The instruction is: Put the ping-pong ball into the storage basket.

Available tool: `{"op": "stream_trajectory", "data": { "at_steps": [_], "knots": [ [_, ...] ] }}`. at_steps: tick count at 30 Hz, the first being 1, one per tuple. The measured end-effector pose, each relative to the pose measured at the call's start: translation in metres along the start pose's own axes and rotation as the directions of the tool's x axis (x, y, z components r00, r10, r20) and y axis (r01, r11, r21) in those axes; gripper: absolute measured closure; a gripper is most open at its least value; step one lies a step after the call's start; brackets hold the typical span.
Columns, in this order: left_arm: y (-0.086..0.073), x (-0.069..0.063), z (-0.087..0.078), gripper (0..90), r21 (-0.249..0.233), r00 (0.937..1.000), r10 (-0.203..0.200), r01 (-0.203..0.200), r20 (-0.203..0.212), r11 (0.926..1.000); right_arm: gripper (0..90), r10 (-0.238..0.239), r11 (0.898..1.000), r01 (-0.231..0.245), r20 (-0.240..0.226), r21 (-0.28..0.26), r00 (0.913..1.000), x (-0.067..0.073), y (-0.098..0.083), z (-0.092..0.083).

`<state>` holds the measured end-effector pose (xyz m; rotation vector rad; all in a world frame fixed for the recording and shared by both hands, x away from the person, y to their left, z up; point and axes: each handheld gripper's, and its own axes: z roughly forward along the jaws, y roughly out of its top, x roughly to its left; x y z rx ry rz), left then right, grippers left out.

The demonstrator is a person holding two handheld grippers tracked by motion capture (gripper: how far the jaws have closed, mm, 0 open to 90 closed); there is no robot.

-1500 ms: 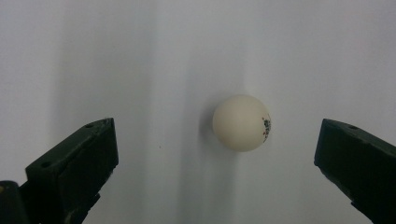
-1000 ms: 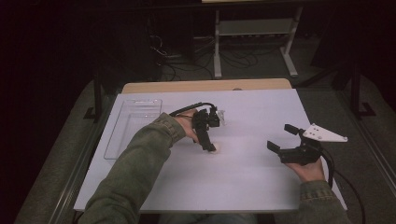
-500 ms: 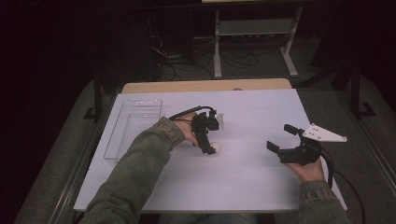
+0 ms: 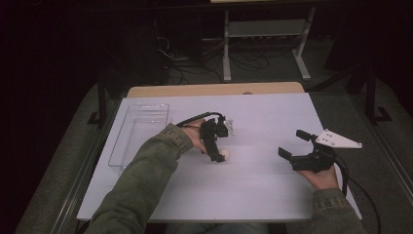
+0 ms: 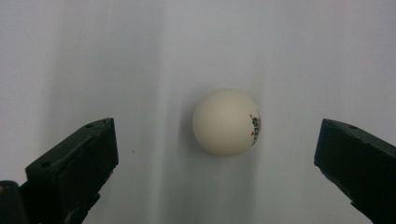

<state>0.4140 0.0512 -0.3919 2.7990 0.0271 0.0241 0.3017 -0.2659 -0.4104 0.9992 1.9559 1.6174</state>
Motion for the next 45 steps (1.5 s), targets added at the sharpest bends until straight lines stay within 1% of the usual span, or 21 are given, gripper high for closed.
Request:
{"op": "stream_trajectory", "data": {
  "at_steps": [2,7,16,20,27,32,40,41,42,45],
  "knots": [
    [-0.001,-0.001,0.002,0.0,-0.001,1.0000,-0.006,0.006,0.002,1.0000,0.0,0.001,1.000,-0.001,0.000,-0.001,1.0000,0.000,0.000,0.000],
    [-0.004,-0.001,0.005,0.0,0.007,0.9999,-0.005,0.005,0.009,1.0000,0.0,0.000,1.000,0.000,0.001,0.000,1.0000,0.000,0.000,0.000],
    [-0.003,-0.001,0.011,0.0,0.015,0.9997,-0.008,0.008,0.021,0.9999,0.0,0.000,1.000,0.000,0.000,0.001,1.0000,0.000,0.000,0.000],
    [-0.003,0.000,0.015,0.0,0.027,0.9996,-0.004,0.003,0.029,0.9996,0.0,0.002,1.000,-0.002,0.000,0.000,1.0000,0.000,0.000,0.000],
    [-0.004,0.000,0.018,0.3,0.019,0.9992,-0.012,0.011,0.039,0.9998,0.0,0.002,1.000,-0.002,-0.001,0.001,1.0000,0.000,0.000,0.000],
    [-0.005,0.001,0.019,3.8,0.003,0.9988,-0.020,0.020,0.045,0.9998,0.0,0.002,1.000,-0.002,0.000,0.000,1.0000,0.000,0.000,0.000],
    [-0.008,0.002,0.020,6.8,-0.004,0.9984,-0.025,0.025,0.051,0.9997,0.0,0.002,1.000,-0.002,0.000,0.001,1.0000,0.000,0.000,0.000],
    [-0.008,0.002,0.020,8.5,-0.004,0.9984,-0.025,0.025,0.051,0.9997,0.0,0.002,1.000,-0.002,0.000,0.001,1.0000,0.000,0.000,0.000],
    [-0.009,0.002,0.019,11.8,-0.017,0.9985,-0.027,0.027,0.049,0.9995,0.0,0.001,1.000,-0.001,0.000,0.001,1.0000,0.000,0.000,0.000],
    [-0.009,0.003,0.018,14.4,-0.028,0.9984,-0.031,0.033,0.047,0.9991,0.0,0.002,1.000,-0.002,0.000,0.001,1.0000,0.000,0.000,0.000]
  ]
}}
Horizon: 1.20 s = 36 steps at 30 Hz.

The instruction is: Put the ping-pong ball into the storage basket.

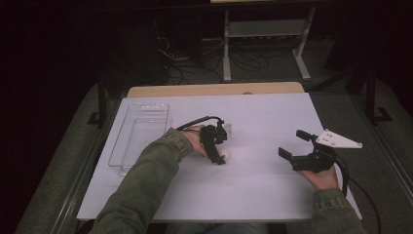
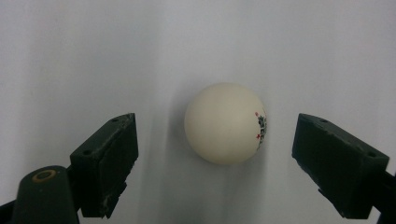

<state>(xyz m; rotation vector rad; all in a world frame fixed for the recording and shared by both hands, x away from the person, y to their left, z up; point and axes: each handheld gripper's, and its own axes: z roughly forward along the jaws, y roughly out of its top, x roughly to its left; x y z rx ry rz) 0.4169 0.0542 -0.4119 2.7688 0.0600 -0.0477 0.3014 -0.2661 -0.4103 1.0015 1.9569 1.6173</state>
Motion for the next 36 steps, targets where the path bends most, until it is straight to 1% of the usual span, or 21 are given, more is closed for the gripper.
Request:
{"op": "stream_trajectory", "data": {
  "at_steps": [8,9,14,21,28,32,36],
  "knots": [
    [-0.0006,-0.0003,0.0010,21.8,-0.009,1.0000,-0.001,0.001,0.000,1.0000,0.0,-0.001,1.000,0.001,0.000,0.001,1.0000,0.0000,0.0000,0.0001],
    [-0.0006,-0.0007,0.0011,23.8,-0.008,1.0000,0.007,-0.007,0.000,0.9999,0.0,-0.001,1.000,0.001,0.000,0.000,1.0000,0.0000,0.0000,0.0000],
    [0.0003,-0.0027,0.0000,29.9,-0.017,0.9997,0.022,-0.021,0.008,0.9996,0.0,-0.001,1.000,0.001,0.000,0.001,1.0000,-0.0001,0.0000,0.0000],
    [0.0015,-0.0055,0.0015,36.6,-0.015,0.9991,0.041,-0.041,0.012,0.9990,0.0,0.000,1.000,0.000,0.003,-0.001,1.0000,0.0000,0.0000,0.0000],
    [0.0017,-0.0049,0.0026,42.3,-0.015,0.9992,0.039,-0.039,0.006,0.9991,0.0,-0.005,1.000,0.005,0.004,0.001,1.0000,0.0001,0.0001,0.0000],
    [0.0008,-0.0043,0.0028,45.9,-0.030,0.9990,0.040,-0.039,0.019,0.9988,0.0,-0.001,1.000,0.001,0.005,-0.001,1.0000,-0.0001,0.0001,-0.0003],
    [-0.0001,-0.0037,0.0021,50.2,-0.035,0.9991,0.041,-0.041,0.009,0.9985,0.0,0.001,1.000,-0.001,0.004,-0.002,1.0000,0.0001,0.0003,-0.0004]
  ]
}}
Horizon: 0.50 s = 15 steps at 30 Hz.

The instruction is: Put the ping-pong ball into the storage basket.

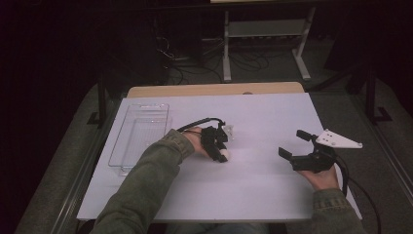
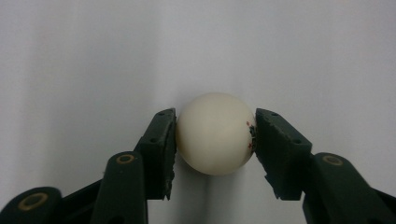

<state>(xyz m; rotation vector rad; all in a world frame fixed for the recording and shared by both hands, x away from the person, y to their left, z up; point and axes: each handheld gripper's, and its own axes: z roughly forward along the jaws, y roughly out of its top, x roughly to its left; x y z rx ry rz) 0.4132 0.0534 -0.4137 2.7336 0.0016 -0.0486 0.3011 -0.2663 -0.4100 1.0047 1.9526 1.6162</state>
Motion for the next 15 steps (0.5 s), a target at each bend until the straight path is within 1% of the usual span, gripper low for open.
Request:
{"op": "stream_trajectory", "data": {
  "at_steps": [6,9,11,15],
  "knots": [
    [0.000,0.000,-0.002,50.7,0.004,1.0000,0.001,-0.001,-0.006,1.0000,0.0,0.001,1.000,-0.001,0.000,0.000,1.0000,0.000,0.000,0.000],
    [0.001,-0.001,-0.003,50.8,-0.005,1.0000,-0.005,0.005,-0.004,1.0000,0.0,0.002,1.000,-0.002,-0.003,0.000,1.0000,0.000,0.000,0.000],
    [0.002,-0.001,-0.006,50.8,-0.004,1.0000,-0.003,0.003,-0.008,1.0000,0.0,0.005,1.000,-0.005,-0.003,-0.001,1.0000,0.000,0.000,0.000],
    [0.001,-0.002,-0.013,50.8,-0.012,0.9997,-0.015,0.015,-0.017,0.9998,0.0,0.007,1.000,-0.007,-0.005,-0.006,1.0000,0.000,0.000,-0.001]
  ]
}}
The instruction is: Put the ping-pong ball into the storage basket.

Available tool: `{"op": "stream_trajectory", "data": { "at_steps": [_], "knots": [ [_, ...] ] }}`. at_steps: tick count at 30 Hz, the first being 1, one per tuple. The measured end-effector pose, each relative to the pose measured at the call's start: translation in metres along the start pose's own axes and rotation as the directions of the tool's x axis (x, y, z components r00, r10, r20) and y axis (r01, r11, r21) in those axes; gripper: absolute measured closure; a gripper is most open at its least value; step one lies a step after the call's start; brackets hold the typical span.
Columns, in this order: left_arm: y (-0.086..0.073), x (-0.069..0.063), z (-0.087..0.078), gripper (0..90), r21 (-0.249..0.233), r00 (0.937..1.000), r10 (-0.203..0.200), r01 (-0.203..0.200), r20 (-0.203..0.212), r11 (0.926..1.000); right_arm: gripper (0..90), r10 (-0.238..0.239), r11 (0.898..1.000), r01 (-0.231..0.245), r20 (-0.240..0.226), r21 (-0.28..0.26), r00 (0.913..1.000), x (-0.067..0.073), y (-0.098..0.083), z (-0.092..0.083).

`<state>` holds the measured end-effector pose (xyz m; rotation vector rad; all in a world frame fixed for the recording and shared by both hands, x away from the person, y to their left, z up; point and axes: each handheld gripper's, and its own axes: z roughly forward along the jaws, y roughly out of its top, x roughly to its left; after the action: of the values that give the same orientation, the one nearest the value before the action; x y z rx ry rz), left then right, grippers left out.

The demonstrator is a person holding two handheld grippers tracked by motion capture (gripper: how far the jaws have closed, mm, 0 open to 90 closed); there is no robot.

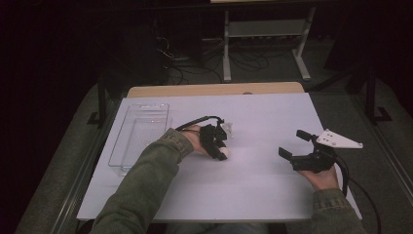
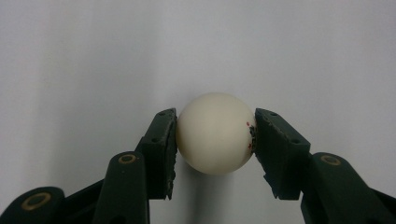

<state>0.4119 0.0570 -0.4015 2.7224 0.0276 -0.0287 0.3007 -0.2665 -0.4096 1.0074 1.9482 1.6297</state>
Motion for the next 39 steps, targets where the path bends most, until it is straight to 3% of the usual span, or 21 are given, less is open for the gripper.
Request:
{"op": "stream_trajectory", "data": {
  "at_steps": [12,26,39],
  "knots": [
    [0.000,-0.003,-0.017,50.9,-0.011,0.9999,-0.006,0.006,-0.012,0.9999,0.0,-0.003,1.000,0.003,0.000,-0.001,1.0000,0.001,0.000,-0.001],
    [0.006,-0.010,-0.047,51.2,-0.013,0.9993,0.005,-0.005,-0.037,0.9999,0.0,0.001,1.000,-0.001,0.000,-0.004,1.0000,0.000,0.001,-0.002],
    [0.009,-0.015,-0.063,51.2,-0.012,0.9987,0.001,-0.002,-0.050,0.9999,0.0,-0.005,1.000,0.005,-0.006,0.004,1.0000,0.002,0.001,0.000]
  ]
}}
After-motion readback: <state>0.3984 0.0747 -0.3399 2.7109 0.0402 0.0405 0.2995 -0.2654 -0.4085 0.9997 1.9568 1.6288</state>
